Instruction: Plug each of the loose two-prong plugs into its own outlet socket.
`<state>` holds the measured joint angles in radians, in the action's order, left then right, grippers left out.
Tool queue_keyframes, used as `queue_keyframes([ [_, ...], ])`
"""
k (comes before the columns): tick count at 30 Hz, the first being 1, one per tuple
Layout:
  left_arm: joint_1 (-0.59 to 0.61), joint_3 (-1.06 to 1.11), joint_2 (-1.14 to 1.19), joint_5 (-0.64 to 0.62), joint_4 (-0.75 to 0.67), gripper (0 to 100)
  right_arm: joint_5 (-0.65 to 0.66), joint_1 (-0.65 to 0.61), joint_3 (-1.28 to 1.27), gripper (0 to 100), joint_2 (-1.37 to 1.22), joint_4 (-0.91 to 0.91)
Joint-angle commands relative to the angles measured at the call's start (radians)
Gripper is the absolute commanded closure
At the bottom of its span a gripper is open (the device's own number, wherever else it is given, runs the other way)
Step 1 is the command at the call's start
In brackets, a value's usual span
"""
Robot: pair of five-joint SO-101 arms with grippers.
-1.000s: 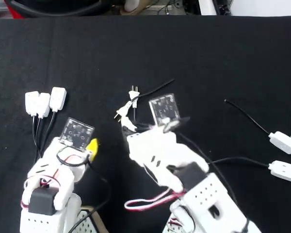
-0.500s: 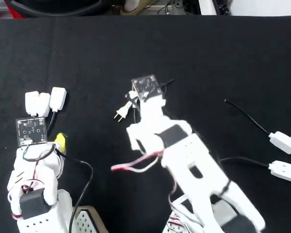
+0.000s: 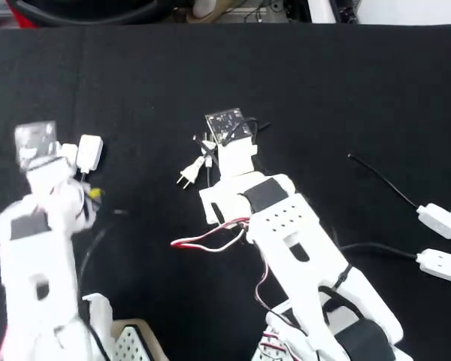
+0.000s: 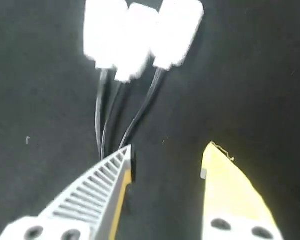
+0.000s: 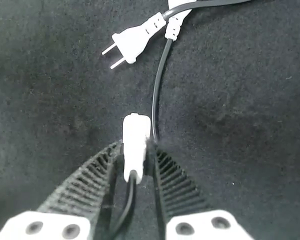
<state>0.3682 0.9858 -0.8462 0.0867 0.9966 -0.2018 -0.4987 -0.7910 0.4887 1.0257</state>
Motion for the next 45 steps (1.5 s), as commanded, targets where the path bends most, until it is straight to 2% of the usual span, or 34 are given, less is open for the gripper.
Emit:
queue_keyframes([
  [1,-0.047,-0.219,0.322,-0.023,-0.089,77,0.005,0.011,0.051,98.7,-0.007,0.003],
  [6,-0.047,-0.361,0.551,-0.025,-0.169,77,0.008,0.011,0.051,98.7,-0.008,0.003],
  [12,-0.045,-0.472,0.672,-0.032,-0.221,76,0.009,0.011,0.051,98.7,-0.008,0.003],
  [23,-0.042,-0.773,1.040,-0.034,-0.215,76,0.009,0.011,0.051,98.7,-0.004,0.000],
  [29,-0.025,-0.969,1.198,-0.037,-0.100,76,0.009,0.034,0.047,98.7,-0.010,-0.034],
  [35,-0.021,-1.101,1.316,-0.058,-0.052,76,0.009,0.041,0.048,98.7,-0.012,-0.034],
  [45,-0.031,-1.155,1.338,-0.055,0.051,77,0.011,0.041,0.051,98.7,-0.010,-0.034],
])
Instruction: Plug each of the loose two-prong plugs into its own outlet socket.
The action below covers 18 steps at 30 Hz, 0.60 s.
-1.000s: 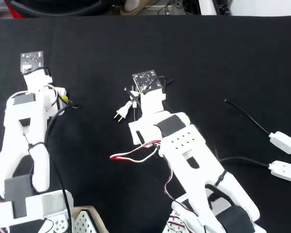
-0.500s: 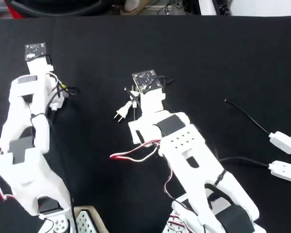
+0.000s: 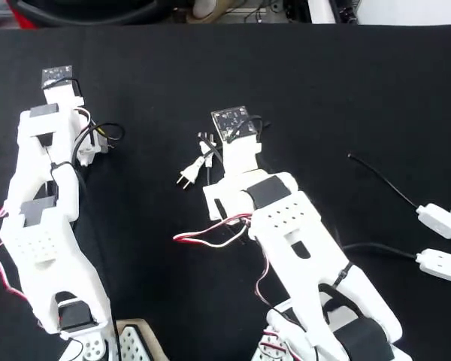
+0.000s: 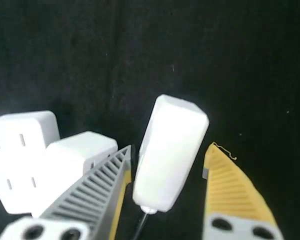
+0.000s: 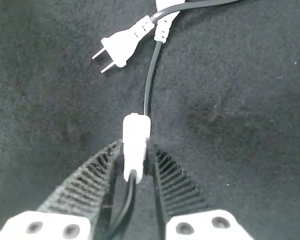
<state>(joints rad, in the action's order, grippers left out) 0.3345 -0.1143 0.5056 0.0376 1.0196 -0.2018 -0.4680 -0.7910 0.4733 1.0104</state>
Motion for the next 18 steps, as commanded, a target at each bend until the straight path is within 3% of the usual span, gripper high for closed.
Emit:
queue_keyframes([
  [1,0.002,-0.054,-0.014,-0.005,0.029,77,0.011,0.011,0.051,98.7,0.005,-0.018],
  [7,-0.067,-0.045,-0.023,0.130,0.103,95,0.011,0.011,0.051,98.7,0.007,-0.018],
  [10,-0.082,0.007,-0.095,0.141,0.126,97,0.011,0.011,0.051,98.7,0.007,-0.018],
  [13,-0.116,0.189,-0.230,0.180,0.063,97,0.011,0.012,0.051,98.7,0.005,-0.018],
  [18,-0.193,0.674,-0.614,0.308,-0.153,96,0.011,0.012,0.050,98.7,0.012,-0.014],
])
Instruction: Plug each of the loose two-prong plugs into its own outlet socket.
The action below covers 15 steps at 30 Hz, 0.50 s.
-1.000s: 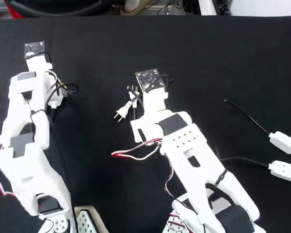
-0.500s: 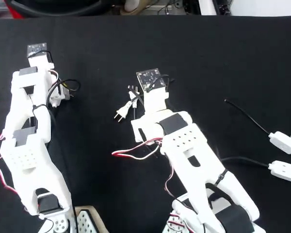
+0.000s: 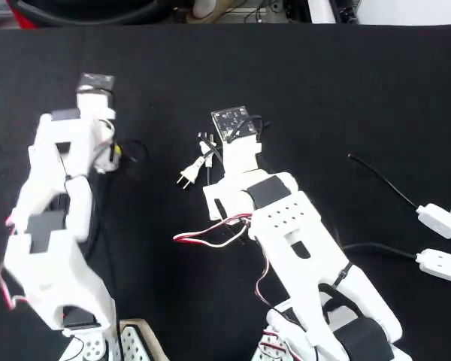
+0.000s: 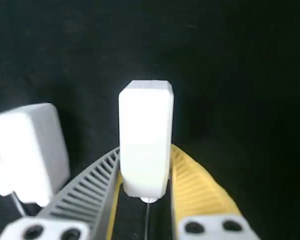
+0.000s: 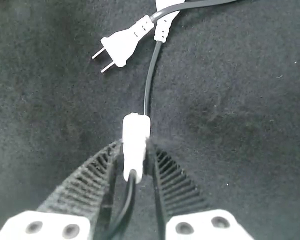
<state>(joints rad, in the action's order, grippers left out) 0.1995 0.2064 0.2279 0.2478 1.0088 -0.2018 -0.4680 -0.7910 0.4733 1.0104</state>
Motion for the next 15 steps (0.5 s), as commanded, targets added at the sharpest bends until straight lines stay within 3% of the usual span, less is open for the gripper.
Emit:
queue_keyframes([
  [1,-0.067,0.443,-0.422,0.132,-0.157,94,0.011,0.014,0.050,98.7,0.012,-0.012],
  [5,-0.133,0.748,-0.724,0.275,-0.161,84,0.011,0.064,0.053,98.7,0.012,-0.011],
  [11,-0.277,1.127,-1.135,0.537,-0.160,84,0.008,0.101,0.111,98.7,0.012,0.087],
  [15,-0.300,1.299,-1.441,0.646,-0.112,84,0.009,0.124,0.124,98.7,0.012,0.114],
])
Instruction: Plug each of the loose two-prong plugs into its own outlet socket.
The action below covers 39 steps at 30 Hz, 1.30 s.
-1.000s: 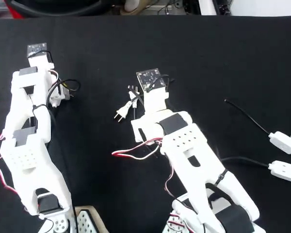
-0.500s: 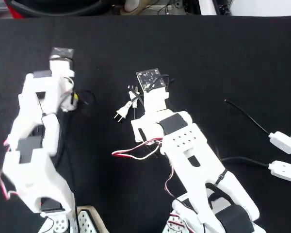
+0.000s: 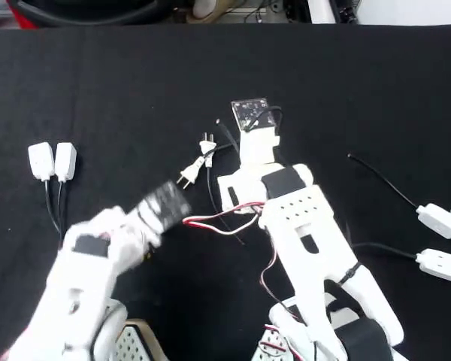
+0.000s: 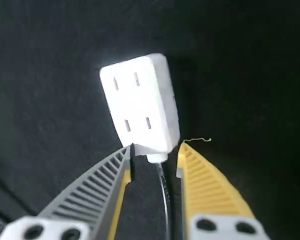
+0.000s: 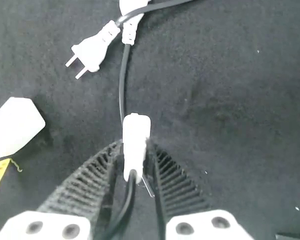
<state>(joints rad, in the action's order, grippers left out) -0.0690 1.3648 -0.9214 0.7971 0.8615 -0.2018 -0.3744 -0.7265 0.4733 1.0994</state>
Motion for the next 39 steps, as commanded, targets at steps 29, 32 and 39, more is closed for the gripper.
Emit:
queue_keyframes([
  [29,0.628,0.136,-0.904,-0.328,0.453,82,0.124,-0.183,0.084,98.7,-0.016,0.031],
  [32,0.768,0.131,-0.904,-0.371,0.454,87,0.133,-0.232,0.142,98.7,-0.119,0.023],
  [39,0.880,0.154,-0.904,-0.374,0.448,97,0.120,-0.319,0.401,98.7,-0.489,0.031],
])
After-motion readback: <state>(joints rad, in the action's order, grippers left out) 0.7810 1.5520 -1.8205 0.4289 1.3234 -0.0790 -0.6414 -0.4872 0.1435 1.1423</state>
